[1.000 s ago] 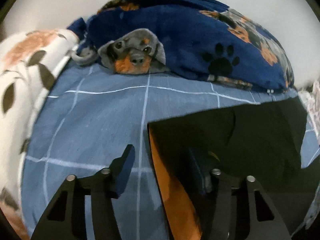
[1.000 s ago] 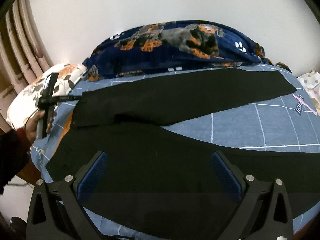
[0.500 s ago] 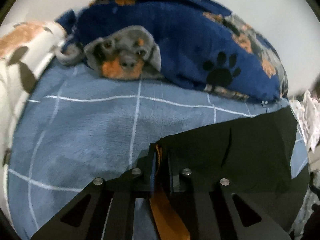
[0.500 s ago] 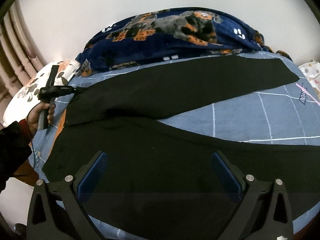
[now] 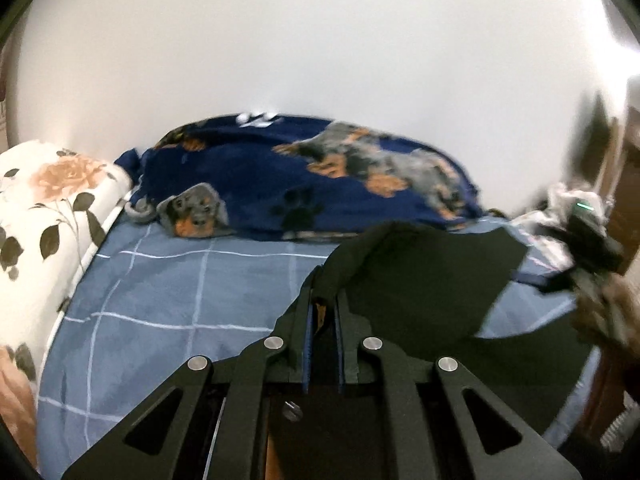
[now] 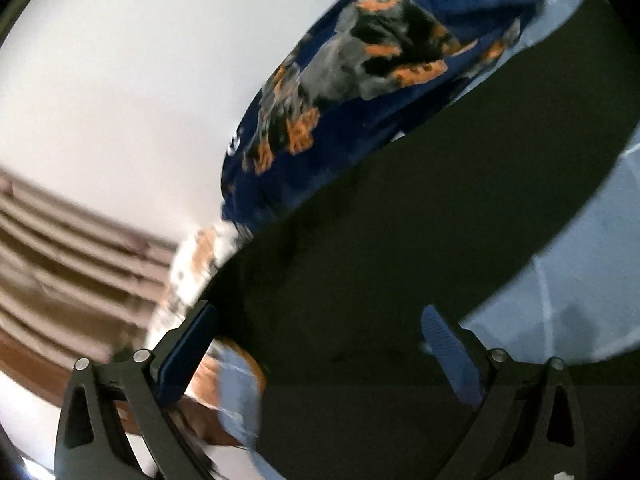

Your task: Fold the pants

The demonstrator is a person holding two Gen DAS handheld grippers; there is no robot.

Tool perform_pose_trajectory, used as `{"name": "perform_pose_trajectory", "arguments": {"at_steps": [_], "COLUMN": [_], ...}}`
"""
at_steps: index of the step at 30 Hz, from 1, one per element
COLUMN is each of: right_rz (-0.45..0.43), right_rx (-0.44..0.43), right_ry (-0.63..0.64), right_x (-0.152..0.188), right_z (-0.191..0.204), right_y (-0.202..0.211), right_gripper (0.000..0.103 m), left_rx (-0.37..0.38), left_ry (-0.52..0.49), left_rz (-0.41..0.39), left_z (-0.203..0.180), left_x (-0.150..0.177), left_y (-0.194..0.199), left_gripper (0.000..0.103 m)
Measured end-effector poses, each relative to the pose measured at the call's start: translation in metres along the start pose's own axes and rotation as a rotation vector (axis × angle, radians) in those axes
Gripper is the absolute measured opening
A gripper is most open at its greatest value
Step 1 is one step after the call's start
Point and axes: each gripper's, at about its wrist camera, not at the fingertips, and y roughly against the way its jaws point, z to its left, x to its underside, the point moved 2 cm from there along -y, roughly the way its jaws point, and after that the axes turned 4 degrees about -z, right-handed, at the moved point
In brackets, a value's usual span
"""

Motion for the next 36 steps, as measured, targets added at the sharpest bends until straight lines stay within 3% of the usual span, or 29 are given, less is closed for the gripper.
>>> {"name": "perform_pose_trajectory", "arguments": {"at_steps": [3, 9, 11, 12, 13, 15, 20, 24, 30, 36], "right_rz": [0.044, 0.073, 0.078, 0.079, 0.091, 0.11, 0.047, 0.031, 0.068, 0.103], "right_rx": [-0.052, -0.046, -0.016, 0.002, 0.006, 0.043, 0.062, 0.053, 0.047, 0.093], "right_ry": [-0.081, -0.235, -0.253, -0.258, -0.254, -0.238, -0.12, -0.069, -0.14, -0.193], "right_x": [-0.024, -0.052, -0.059, -0.062, -0.065, -0.067, -0.049, -0.002, 0.082, 0.14], "right_z": [-0.004, -0.027, -0.035, -0.038, -0.041, -0.046, -0.033, -0.028, -0.053, -0.076], "right_y": [-0.03, -0.08, -0.092, -0.098, -0.104, -0.108, -0.076, -0.024, 0.029, 0.043], "right_gripper": [0.093, 0.09, 0.08, 0.06, 0.034, 0.007, 0.006, 0.006, 0.005, 0.005], "left_rx": [0.025, 0.055, 0.057, 0.06, 0.059, 0.052, 0.017, -0.004, -0.041, -0.068], "left_ry": [-0.029, -0.032, -0.024, -0.018, -0.015, -0.003, 0.082, 0.11, 0.087, 0.069], "left_rz": [0.005, 0.07, 0.093, 0.104, 0.113, 0.128, 0.14, 0.164, 0.243, 0.291], "left_z": [-0.023, -0.05, -0.053, -0.053, -0.053, -0.051, -0.024, -0.011, -0.01, -0.014], "left_x": [0.016, 0.052, 0.061, 0.064, 0.066, 0.069, 0.068, 0.073, 0.103, 0.13], "left_y": [0.022, 0.037, 0.037, 0.036, 0.035, 0.035, 0.04, 0.046, 0.055, 0.061], "left_gripper": [0.009, 0.01, 0.01, 0.01, 0.01, 0.01, 0.011, 0.011, 0.011, 0.011]}}
